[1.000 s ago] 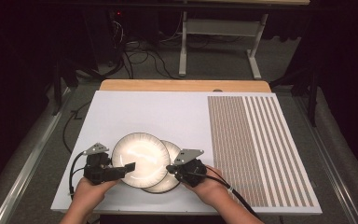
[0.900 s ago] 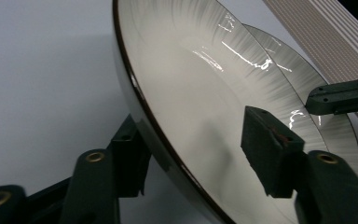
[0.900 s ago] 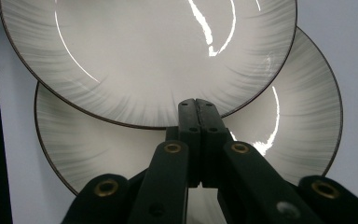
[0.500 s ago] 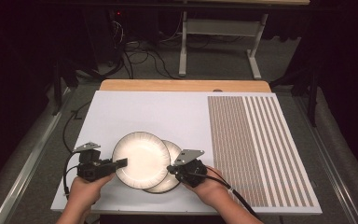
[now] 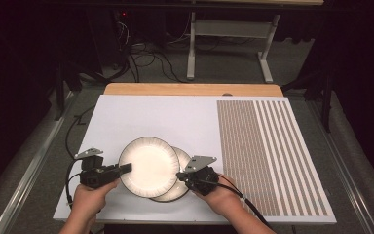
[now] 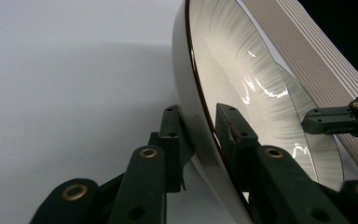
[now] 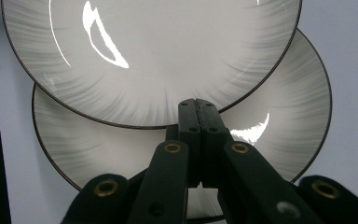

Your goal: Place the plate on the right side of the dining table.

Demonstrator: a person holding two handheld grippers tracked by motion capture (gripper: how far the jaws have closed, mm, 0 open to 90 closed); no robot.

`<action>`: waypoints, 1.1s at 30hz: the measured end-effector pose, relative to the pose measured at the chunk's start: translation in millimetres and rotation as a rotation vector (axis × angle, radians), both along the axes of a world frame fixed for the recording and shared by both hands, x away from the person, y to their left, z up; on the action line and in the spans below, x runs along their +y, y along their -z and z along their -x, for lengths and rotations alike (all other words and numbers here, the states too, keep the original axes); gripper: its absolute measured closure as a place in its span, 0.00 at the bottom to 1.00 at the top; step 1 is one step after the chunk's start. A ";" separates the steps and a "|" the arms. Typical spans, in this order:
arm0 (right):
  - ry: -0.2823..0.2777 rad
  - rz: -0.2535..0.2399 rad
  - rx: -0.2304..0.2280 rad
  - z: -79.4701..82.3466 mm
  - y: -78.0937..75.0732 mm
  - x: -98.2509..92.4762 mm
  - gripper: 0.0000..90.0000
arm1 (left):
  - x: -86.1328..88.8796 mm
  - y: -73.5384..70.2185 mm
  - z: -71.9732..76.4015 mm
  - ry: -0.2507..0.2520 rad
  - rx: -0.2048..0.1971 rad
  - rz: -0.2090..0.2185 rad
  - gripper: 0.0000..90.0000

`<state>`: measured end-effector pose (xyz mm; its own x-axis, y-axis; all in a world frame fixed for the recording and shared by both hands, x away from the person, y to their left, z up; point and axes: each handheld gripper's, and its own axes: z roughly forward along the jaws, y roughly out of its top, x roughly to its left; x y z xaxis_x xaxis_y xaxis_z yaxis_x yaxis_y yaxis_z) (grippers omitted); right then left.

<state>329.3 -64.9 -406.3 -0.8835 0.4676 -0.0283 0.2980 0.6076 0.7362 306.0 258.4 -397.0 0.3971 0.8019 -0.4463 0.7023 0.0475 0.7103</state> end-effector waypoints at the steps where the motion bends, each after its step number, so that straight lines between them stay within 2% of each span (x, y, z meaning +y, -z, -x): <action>1: 0.001 -0.001 -0.003 0.1 -0.4 -0.6 1.00 | -0.3 -0.3 0.4 0.001 -0.007 0.002 0.82; 6: 0.006 -0.001 0.000 0.9 -1.2 -3.7 1.00 | -2.1 -2.1 1.8 0.001 -0.040 0.012 0.84; 14: 0.005 -0.030 0.001 3.0 -5.2 -9.7 1.00 | -2.6 -5.3 5.0 0.010 -0.080 0.008 0.85; 19: 0.014 -0.053 -0.003 3.2 -9.8 -16.2 1.00 | -3.4 -8.2 7.6 0.014 -0.123 0.020 0.86; 24: 0.025 -0.064 -0.004 3.4 -16.0 -26.4 0.96 | -6.4 -11.9 11.8 0.025 -0.176 -0.005 0.87; 27: 0.039 -0.086 -0.007 3.5 -20.9 -34.0 0.93 | -7.9 -13.0 13.2 0.034 -0.199 -0.004 0.87; 33: 0.078 -0.120 -0.040 5.7 -32.6 -52.9 0.84 | -9.0 -16.3 16.5 0.041 -0.249 -0.024 0.88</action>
<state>323.7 -117.8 -373.7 -0.8435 0.5372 -0.0030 0.3097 0.4909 0.8143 289.5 249.4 -380.7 0.5245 0.7923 -0.3118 0.5066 0.0040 0.8622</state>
